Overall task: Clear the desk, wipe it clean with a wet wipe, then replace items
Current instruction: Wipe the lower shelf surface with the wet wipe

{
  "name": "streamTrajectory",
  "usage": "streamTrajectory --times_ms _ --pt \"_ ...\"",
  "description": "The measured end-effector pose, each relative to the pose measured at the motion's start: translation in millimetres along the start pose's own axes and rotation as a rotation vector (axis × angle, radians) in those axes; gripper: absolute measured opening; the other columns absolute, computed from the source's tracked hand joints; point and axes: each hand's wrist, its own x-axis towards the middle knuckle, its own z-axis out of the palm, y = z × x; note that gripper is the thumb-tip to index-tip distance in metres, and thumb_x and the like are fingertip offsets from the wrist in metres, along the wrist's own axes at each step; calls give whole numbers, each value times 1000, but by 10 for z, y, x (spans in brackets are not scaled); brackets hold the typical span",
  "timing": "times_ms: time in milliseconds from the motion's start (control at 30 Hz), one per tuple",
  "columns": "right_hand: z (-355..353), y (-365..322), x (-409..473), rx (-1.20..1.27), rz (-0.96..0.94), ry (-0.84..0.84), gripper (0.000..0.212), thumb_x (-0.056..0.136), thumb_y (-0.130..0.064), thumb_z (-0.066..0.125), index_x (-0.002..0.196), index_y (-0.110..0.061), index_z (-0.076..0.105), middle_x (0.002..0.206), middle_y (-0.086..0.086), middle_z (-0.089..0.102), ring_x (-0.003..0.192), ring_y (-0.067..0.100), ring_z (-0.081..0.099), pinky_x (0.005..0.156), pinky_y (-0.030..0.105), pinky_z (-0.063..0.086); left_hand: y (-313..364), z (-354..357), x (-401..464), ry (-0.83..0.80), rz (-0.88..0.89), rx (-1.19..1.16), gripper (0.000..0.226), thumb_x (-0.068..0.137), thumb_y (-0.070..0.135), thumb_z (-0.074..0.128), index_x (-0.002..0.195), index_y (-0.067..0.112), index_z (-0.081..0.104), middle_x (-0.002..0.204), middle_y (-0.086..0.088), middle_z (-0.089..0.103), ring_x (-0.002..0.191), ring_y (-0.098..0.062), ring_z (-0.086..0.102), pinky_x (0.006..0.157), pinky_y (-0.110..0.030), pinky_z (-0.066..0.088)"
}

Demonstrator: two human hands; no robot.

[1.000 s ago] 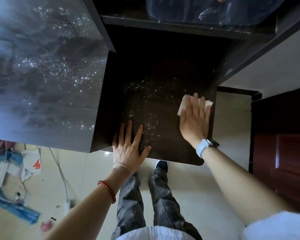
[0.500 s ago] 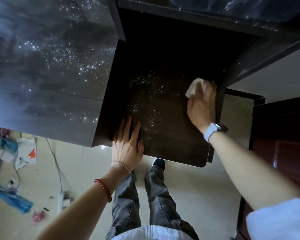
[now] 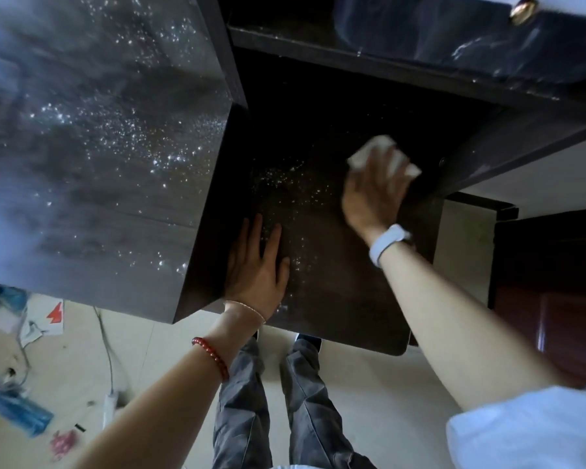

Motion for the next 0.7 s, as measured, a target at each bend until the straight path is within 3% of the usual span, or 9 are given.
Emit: streamTrajectory --times_ms 67,133,233,333,400,500,567,633,700 --pt "89 -123 -287 -72 -475 -114 52 96 -33 12 144 -18 23 155 3 10 142 28 0 114 49 -1 -24 21 -5 9 8 -30 52 83 38 37 129 12 42 137 -23 43 127 -33 24 96 -55 37" --pt "92 25 -352 -134 -646 -236 50 97 -36 14 145 -24 14 154 -5 -1 141 19 -12 115 40 -7 -55 26 -9 16 21 -37 52 84 38 36 129 13 39 137 -23 42 127 -32 22 97 -54 36" --pt "-66 328 73 -118 -263 6 51 96 -32 18 145 -15 21 155 7 10 143 30 2 115 45 0 -69 26 -14 12 18 -45 52 84 39 36 130 15 39 139 -22 41 128 -31 21 97 -54 36" --pt "-161 266 457 48 176 -31 54 98 -27 25 146 -11 7 155 14 -2 142 30 -8 115 43 -8 -63 27 -8 -7 -8 -36 53 84 40 35 131 16 38 141 -20 40 129 -30 20 97 -53 37" --pt "-87 -30 464 36 145 -5 56 97 -28 25 146 -10 5 155 13 -2 142 28 -7 114 42 -8 -57 29 -4 -11 -9 -30 53 84 40 35 131 17 39 140 -19 40 129 -30 20 96 -53 38" --pt "121 -453 159 -46 -439 -154 55 95 -33 18 146 -17 9 156 3 3 143 25 -6 113 38 -9 -61 32 -3 -3 2 -43 52 83 40 35 130 16 39 140 -20 40 130 -30 21 96 -52 38" --pt "135 -405 96 -68 -622 -232 50 97 -31 20 145 -20 16 156 0 8 143 23 -3 114 37 -6 -65 34 1 -1 9 -43 52 83 40 36 130 16 39 140 -20 41 129 -30 22 96 -52 38" --pt "44 -144 260 -57 -485 -59 52 94 -28 17 141 -12 30 152 9 21 142 30 11 114 42 2 -77 36 -6 -3 5 -38 53 83 40 36 130 16 40 140 -20 41 129 -30 21 96 -53 38" --pt "-83 164 490 -8 -122 82 54 92 -24 18 142 -4 23 153 16 16 142 33 10 115 43 1 -83 36 -11 -1 5 -37 53 84 40 35 131 17 39 141 -19 40 130 -30 20 97 -53 37"
